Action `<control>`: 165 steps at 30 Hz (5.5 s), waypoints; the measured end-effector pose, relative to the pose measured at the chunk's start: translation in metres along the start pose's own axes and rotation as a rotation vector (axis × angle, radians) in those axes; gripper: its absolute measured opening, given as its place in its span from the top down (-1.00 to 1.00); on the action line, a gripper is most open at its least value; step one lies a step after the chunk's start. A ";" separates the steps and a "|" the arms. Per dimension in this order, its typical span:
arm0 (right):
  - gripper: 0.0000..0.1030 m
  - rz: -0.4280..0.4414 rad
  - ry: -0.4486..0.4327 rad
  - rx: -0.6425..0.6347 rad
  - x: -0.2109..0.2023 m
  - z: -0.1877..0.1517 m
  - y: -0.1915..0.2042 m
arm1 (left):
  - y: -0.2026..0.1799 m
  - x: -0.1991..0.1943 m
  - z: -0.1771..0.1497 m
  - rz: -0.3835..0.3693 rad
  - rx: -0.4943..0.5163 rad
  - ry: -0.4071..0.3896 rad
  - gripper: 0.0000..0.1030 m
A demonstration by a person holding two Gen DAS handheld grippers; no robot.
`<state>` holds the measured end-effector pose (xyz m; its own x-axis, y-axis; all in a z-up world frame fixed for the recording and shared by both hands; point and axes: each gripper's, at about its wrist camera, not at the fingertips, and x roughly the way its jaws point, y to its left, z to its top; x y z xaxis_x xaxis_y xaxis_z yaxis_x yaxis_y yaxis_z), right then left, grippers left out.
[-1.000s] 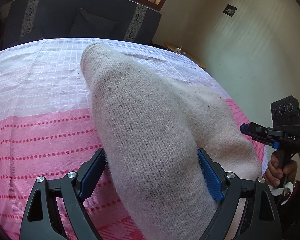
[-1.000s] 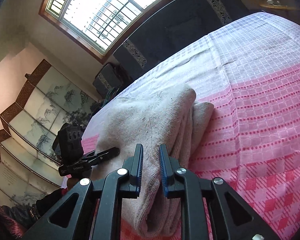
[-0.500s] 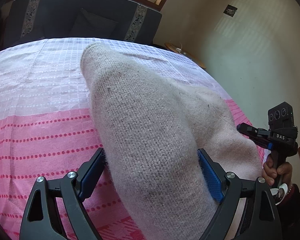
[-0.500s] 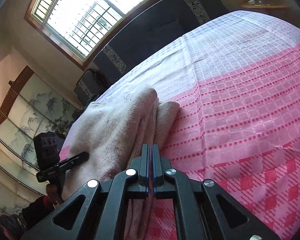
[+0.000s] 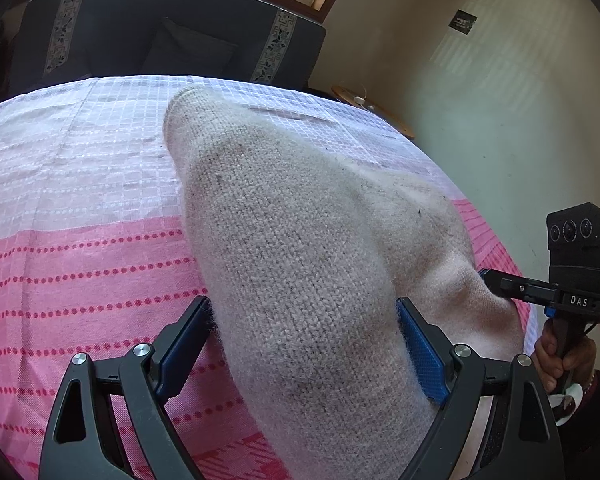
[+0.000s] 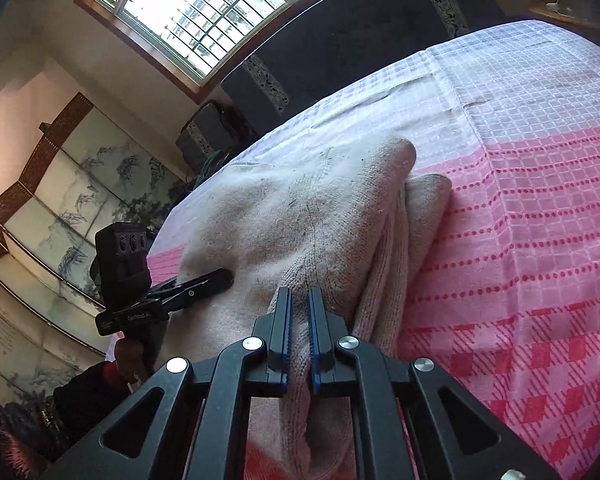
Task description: Fold small clothes
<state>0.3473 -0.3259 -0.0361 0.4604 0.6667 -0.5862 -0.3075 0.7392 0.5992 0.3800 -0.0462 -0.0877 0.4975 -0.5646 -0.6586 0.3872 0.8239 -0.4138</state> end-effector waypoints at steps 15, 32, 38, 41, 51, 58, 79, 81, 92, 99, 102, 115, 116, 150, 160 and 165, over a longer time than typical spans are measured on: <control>0.11 0.177 0.049 0.178 -0.013 -0.003 -0.024 | 0.000 0.000 0.000 0.000 0.000 0.000 -0.75; 0.80 -0.023 -0.034 0.115 -0.004 -0.027 -0.029 | -0.002 0.002 -0.001 -0.005 0.014 0.007 -0.78; 0.61 0.066 -0.027 0.144 -0.010 -0.019 -0.030 | -0.004 0.001 -0.001 0.000 0.010 0.004 -0.78; 0.54 0.072 -0.057 0.142 -0.022 -0.015 -0.031 | -0.004 0.001 -0.001 -0.001 0.009 0.003 -0.78; -0.43 -0.009 0.103 0.108 0.006 0.013 -0.039 | -0.004 0.001 -0.001 -0.001 0.009 0.004 -0.79; -0.40 0.170 0.240 0.079 0.034 0.014 -0.035 | -0.004 0.002 -0.001 -0.007 0.010 0.005 -0.79; -0.38 0.310 0.176 0.170 0.041 0.023 -0.050 | 0.000 0.002 0.000 -0.032 0.002 0.012 -0.79; -0.35 0.293 0.191 0.135 0.041 0.020 -0.047 | 0.000 0.003 0.001 -0.030 0.005 0.013 -0.80; 0.43 0.256 0.116 0.196 0.043 0.014 -0.060 | -0.028 0.001 -0.002 0.123 0.077 -0.037 -0.14; 0.43 0.243 0.091 0.207 0.038 0.009 -0.058 | -0.045 -0.002 0.000 0.201 0.120 -0.041 -0.05; 0.43 0.229 0.081 0.197 0.035 0.009 -0.053 | -0.048 -0.006 -0.001 0.210 0.119 -0.048 -0.02; 0.43 0.249 0.049 0.160 0.028 0.016 -0.013 | -0.060 -0.044 -0.007 0.267 0.148 -0.089 0.08; 0.43 0.254 0.051 0.157 0.029 0.016 -0.010 | -0.059 -0.049 -0.008 0.271 0.147 -0.095 0.08; 0.43 0.375 0.089 0.048 0.043 -0.011 0.095 | -0.037 -0.185 -0.056 0.390 0.108 -0.182 0.08; 0.43 0.385 0.097 0.047 0.035 -0.043 0.110 | -0.040 -0.205 -0.093 0.392 0.105 -0.170 0.08; 0.43 0.379 0.109 0.066 0.035 -0.063 0.112 | -0.041 -0.204 -0.113 0.386 0.101 -0.144 0.08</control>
<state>0.2762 -0.2138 -0.0234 0.2321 0.9000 -0.3691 -0.3828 0.4333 0.8159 0.1744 0.0411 -0.0073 0.7218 -0.2226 -0.6554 0.2215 0.9714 -0.0859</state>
